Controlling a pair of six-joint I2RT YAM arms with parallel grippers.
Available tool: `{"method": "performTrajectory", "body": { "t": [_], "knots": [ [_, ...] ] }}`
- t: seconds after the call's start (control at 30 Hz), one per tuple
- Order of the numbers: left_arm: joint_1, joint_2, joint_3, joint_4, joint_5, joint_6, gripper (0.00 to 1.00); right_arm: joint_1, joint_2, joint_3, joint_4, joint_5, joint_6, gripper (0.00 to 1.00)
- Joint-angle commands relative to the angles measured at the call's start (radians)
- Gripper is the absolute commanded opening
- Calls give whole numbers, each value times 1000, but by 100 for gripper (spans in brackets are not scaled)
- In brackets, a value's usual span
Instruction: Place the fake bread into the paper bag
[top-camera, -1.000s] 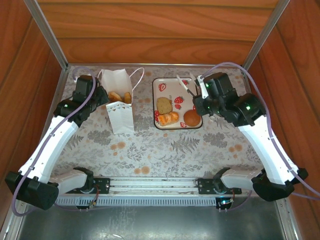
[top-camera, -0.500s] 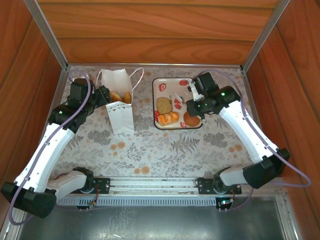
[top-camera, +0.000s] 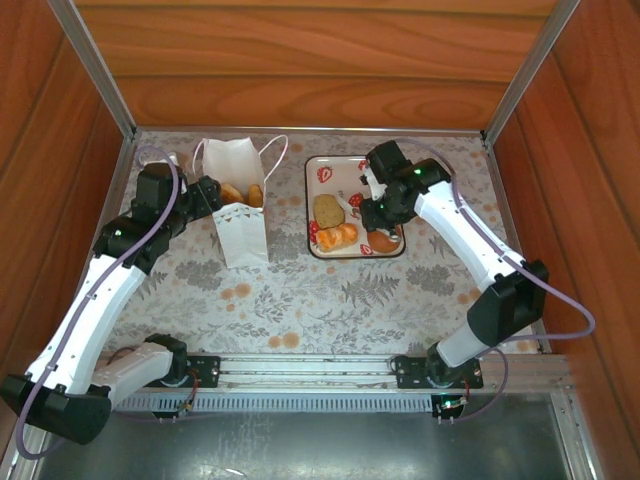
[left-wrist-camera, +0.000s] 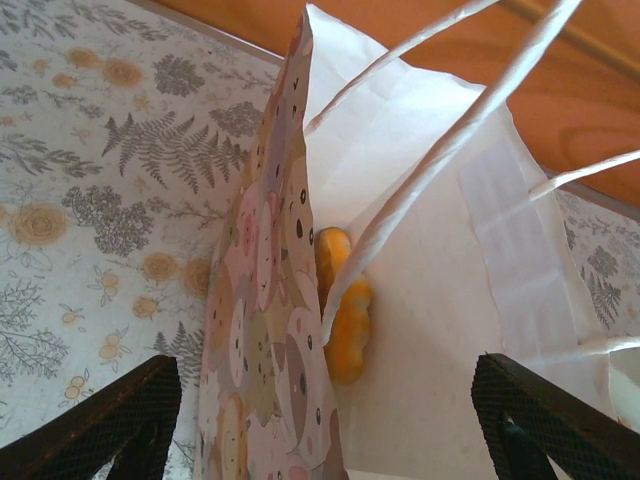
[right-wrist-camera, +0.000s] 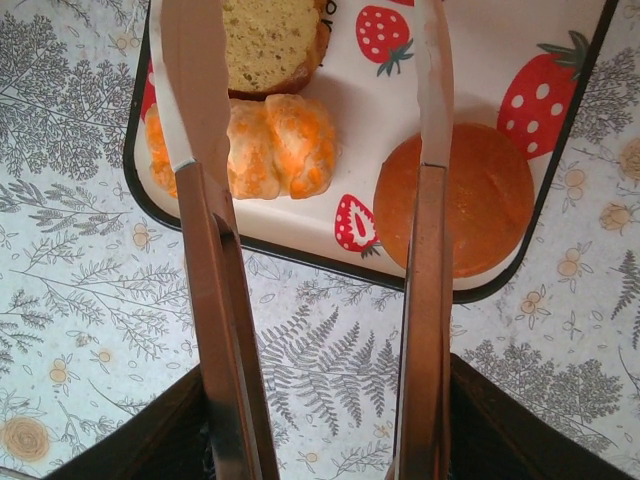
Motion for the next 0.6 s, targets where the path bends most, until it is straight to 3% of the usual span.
{"method": "performTrajectory", "body": {
  "t": [0.0,0.43,0.57],
  "knots": [
    [11,-14,-13,11,9,10,81,-9,19,37,-13,-27,-16,56],
    [12,-34,-34,11,15,-1,81,-69,162,89,-23,-143,-69,56],
    [15,-39,-37,11,15,-3,81,-86,201,102,-23,-155,-83,50]
  ]
}}
